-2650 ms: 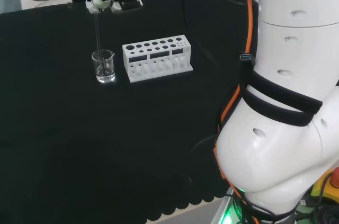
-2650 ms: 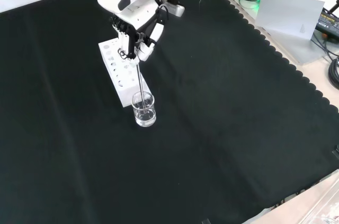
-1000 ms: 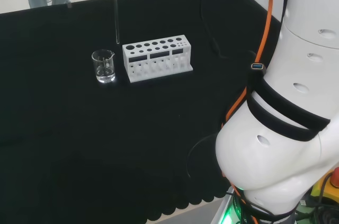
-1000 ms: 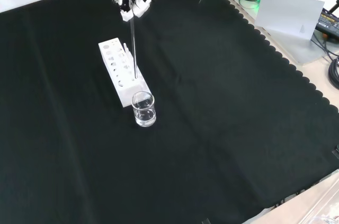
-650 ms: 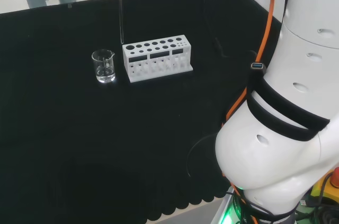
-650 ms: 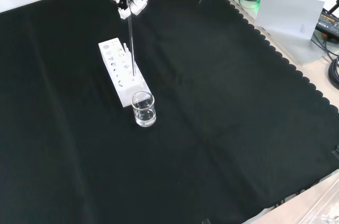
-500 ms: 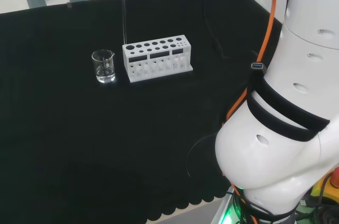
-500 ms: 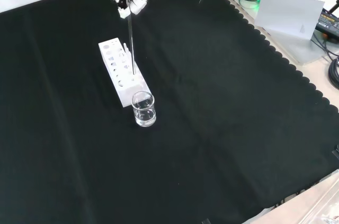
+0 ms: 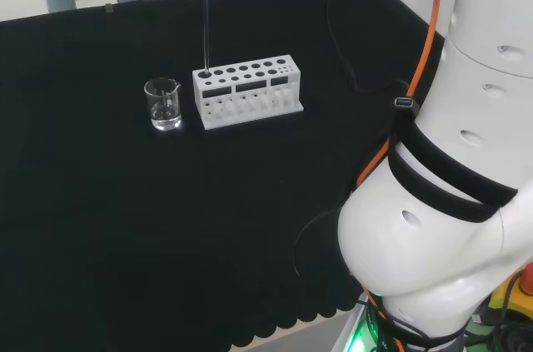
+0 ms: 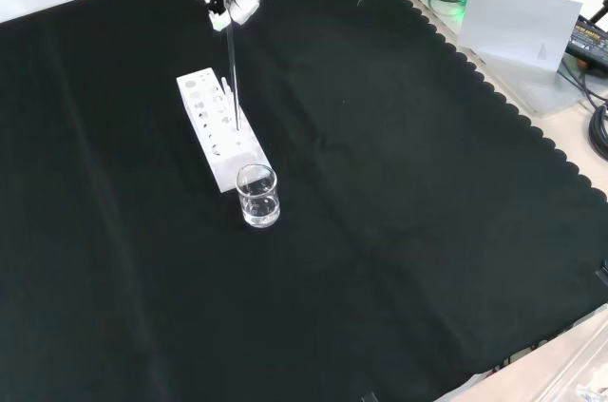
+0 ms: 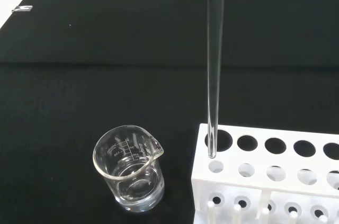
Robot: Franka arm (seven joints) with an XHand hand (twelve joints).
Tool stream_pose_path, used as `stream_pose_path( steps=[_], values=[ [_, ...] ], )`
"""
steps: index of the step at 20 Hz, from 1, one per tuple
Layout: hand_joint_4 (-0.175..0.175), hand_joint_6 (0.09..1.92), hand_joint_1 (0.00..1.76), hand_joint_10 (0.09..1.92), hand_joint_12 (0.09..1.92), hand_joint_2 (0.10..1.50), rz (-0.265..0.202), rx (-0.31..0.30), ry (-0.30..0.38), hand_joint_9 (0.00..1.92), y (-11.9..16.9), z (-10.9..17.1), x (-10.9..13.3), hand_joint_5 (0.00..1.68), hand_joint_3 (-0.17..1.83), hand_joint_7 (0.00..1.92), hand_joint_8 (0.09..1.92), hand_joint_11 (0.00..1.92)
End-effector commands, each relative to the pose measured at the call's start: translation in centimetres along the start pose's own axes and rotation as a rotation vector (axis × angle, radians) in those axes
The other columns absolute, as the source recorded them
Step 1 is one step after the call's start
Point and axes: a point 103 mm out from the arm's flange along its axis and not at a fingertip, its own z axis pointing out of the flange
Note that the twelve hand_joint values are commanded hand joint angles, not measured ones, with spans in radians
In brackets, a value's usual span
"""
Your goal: Put the glass rod back on the white test tube rack.
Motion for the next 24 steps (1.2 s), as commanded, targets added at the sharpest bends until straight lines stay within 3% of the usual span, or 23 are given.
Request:
stream_pose_path(
  steps=[1, 24],
  values=[
    [-0.175, 0.44, 1.30, 0.94, 0.77, 1.14, 0.005, 0.006, 0.006, 1.68, 0.1, 0.3, -0.3, 1.17, -0.17, 1.13, 1.11, 1.72],
    [-0.175, 0.43, 1.30, 0.94, 0.77, 1.13, 0.000, 0.037, 0.014, 1.68, 3.2, 2.9, -1.3, 1.17, -0.17, 1.13, 1.10, 1.72]
  ],
)
